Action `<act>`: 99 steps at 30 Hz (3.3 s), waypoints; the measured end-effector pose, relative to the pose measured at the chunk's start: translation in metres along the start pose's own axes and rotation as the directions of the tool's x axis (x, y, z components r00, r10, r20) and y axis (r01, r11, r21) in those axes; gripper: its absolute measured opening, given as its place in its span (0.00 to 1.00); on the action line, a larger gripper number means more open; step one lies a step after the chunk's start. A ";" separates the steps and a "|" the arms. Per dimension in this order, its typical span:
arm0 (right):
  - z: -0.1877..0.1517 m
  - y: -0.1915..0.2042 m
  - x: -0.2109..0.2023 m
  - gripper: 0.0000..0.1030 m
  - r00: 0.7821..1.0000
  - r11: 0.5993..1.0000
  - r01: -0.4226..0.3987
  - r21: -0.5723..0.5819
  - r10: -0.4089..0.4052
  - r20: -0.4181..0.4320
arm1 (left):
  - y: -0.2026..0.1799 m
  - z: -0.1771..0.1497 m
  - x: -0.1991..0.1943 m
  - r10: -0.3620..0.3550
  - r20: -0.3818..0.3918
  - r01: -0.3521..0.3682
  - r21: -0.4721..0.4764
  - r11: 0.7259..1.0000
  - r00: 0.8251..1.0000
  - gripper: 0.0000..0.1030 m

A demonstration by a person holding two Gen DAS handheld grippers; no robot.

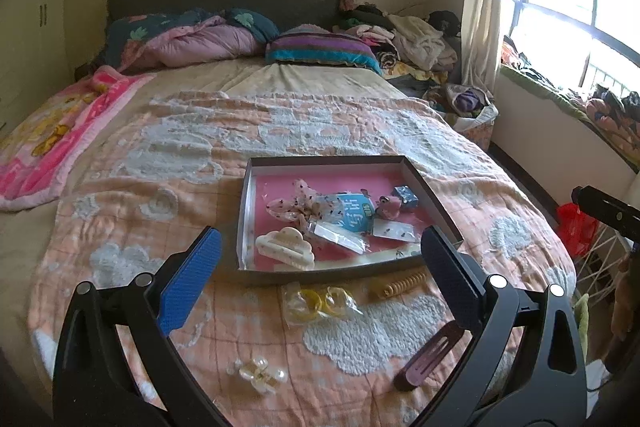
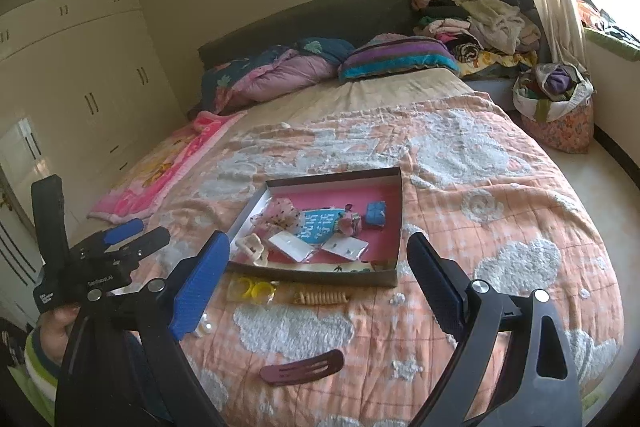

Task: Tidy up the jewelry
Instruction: 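Withdraw both open tools from the tray toward the clear clip and maroon clip, then grasp the clear flower clip with the left gripper while the right grasps the maroon clip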

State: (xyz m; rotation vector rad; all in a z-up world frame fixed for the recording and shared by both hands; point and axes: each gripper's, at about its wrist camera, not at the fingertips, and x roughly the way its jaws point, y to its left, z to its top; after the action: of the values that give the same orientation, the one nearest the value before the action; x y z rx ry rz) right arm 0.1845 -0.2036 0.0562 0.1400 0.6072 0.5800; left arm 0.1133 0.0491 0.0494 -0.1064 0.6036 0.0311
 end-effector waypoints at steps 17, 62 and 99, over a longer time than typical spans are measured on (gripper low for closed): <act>-0.017 0.012 -0.042 0.93 1.000 1.000 -0.003 -0.026 0.004 0.027 | -0.002 -0.031 -0.036 0.054 -0.046 -0.055 -0.025 0.998 0.997 0.91; -0.119 0.081 -0.014 0.93 0.974 0.962 -0.134 -0.239 0.083 -0.211 | -0.001 -0.123 -0.035 0.066 -0.206 -0.069 -0.008 0.998 0.976 0.91; -0.141 0.017 0.070 0.93 0.928 0.999 -0.034 -0.012 0.027 -0.371 | 0.055 -0.133 0.063 0.156 -0.303 -0.198 -0.112 0.974 0.940 0.91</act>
State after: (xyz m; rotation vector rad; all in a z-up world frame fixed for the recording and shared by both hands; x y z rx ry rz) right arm 0.1424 -0.1568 -0.0891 0.0207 0.9690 0.6484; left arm 0.0865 0.0896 -0.1003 -0.1956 0.9065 0.2374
